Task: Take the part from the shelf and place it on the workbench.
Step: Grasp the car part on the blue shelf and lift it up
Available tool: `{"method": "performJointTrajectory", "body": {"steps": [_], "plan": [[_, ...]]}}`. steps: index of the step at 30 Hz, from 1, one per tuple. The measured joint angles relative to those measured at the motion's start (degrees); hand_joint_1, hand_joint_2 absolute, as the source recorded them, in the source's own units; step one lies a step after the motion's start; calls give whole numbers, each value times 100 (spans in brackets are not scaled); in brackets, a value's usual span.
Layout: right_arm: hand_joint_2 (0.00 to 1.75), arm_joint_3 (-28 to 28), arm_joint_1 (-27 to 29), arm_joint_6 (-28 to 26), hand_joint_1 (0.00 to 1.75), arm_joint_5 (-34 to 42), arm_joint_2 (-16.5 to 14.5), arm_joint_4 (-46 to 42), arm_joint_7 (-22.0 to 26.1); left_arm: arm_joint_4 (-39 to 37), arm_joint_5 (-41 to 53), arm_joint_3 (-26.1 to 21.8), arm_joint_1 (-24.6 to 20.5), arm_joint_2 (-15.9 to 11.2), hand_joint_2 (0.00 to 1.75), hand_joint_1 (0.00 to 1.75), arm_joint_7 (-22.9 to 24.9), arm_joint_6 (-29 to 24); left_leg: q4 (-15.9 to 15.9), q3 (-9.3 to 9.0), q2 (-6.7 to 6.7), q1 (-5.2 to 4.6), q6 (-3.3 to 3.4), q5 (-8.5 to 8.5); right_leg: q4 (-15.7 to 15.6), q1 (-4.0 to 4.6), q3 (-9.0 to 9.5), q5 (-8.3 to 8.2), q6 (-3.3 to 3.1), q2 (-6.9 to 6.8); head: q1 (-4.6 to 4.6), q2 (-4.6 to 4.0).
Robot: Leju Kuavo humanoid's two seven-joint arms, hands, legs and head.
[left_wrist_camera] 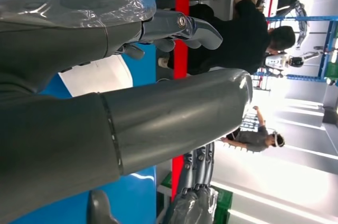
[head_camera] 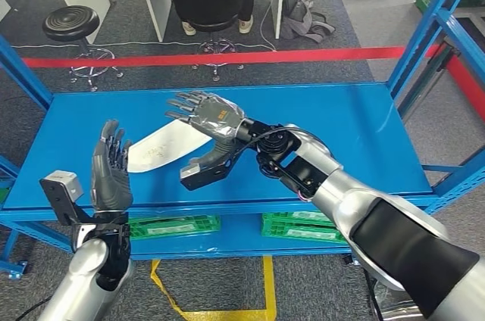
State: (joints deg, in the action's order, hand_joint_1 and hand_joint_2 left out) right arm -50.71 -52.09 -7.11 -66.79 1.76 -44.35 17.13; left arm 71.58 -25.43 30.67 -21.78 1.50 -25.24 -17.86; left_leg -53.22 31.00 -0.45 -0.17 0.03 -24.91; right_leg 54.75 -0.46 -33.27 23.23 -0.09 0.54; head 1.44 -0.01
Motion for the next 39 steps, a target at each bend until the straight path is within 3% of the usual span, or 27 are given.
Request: {"method": "performJointTrajectory", "body": {"steps": [8,12,15,17,19,20,21,22,23,25,27,29,31,32,34,35,36,37,39], "plan": [[0,150,5,59,0,541,-15,58,-49,0,2,0,40,-19,0,0,9,-61,0,0,0,0,0,0,0,0,0,0,0,0,0,1],[0,186,4,54,0,593,-24,76,-84,0,3,0,45,-32,0,0,11,-68,-43,19,0,-19,67,-14,-34,-24,6,-29,50,2,-13,0],[0,230,-5,49,0,597,-31,81,-104,6,4,0,43,-32,0,0,12,-69,149,-89,25,31,122,70,-21,-5,-8,5,98,-3,-6,1],[0,260,-19,48,0,597,-32,86,-106,9,5,0,40,-26,0,0,12,-69,275,-182,47,76,139,121,441,-12,-228,236,136,-13,40,1],[0,274,-11,49,0,590,-32,98,-108,8,5,0,52,-21,0,0,13,-69,287,-201,46,90,142,117,1239,-50,-626,524,193,-14,81,1],[0,276,7,49,0,585,-32,108,-108,7,5,0,65,-21,0,0,13,-69,282,-206,35,104,130,106,1499,-80,-776,567,228,-16,89,1],[0,276,23,49,0,579,-32,118,-110,7,5,0,75,-21,0,0,14,-70,269,-210,18,125,107,89,1547,-115,-831,504,267,-17,93,1],[0,277,34,49,0,575,-32,127,-112,7,5,0,81,-21,0,0,14,-73,244,-215,-6,153,72,63,1360,-153,-766,337,308,-18,99,1],[0,279,38,48,0,574,-32,134,-115,7,5,0,83,-21,0,0,15,-77,197,-220,-42,186,21,22,968,-199,-601,113,356,-10,115,0],[0,281,37,44,0,573,-34,143,-119,8,4,0,78,-22,0,0,18,-98,69,-174,-102,226,-96,-66,299,-253,-255,-94,425,108,157,0],[0,281,51,43,0,566,-39,152,-120,11,10,0,75,-20,0,0,18,-116,-19,-85,-151,237,-193,-88,143,-227,-136,-30,374,192,156,-1],[0,282,58,45,0,562,-48,160,-126,12,17,0,90,-19,0,0,21,-129,-43,-36,-189,263,-262,-86,177,-192,-154,-6,251,135,130,0],[0,286,33,48,0,564,-58,162,-129,12,20,0,94,-26,0,0,24,-144,-275,87,-126,279,-290,-201,179,-182,-146,15,157,67,75,1],[0,288,20,50,0,566,-63,162,-129,13,21,0,88,-30,0,0,23,-148,-581,253,-75,271,-287,-324,174,-170,-132,25,118,25,32,0],[0,287,12,58,0,569,-65,163,-122,13,22,0,90,-31,0,0,24,-150,-1470,772,-2,236,-257,-616,172,-123,-120,44,62,-67,-39,1],[0,285,18,63,0,570,-66,163,-120,13,22,0,102,-32,0,0,25,-151,-1814,1003,1,211,-232,-685,172,-96,-114,54,41,-113,-54,1],[0,284,23,66,0,570,-67,163,-119,13,22,0,115,-36,0,0,25,-151,-1962,1142,1,183,-198,-654,172,-70,-106,64,22,-157,-62,1],[0,284,25,68,0,570,-67,163,-117,13,22,0,125,-40,0,0,26,-152,-1861,1149,4,148,-151,-515,171,-48,-93,73,8,-198,-64,1],[0,283,22,68,0,570,-73,162,-117,14,22,0,124,-48,0,0,26,-152,-1083,828,97,49,-29,-63,167,-21,-51,93,-11,-274,-65,1]]}}
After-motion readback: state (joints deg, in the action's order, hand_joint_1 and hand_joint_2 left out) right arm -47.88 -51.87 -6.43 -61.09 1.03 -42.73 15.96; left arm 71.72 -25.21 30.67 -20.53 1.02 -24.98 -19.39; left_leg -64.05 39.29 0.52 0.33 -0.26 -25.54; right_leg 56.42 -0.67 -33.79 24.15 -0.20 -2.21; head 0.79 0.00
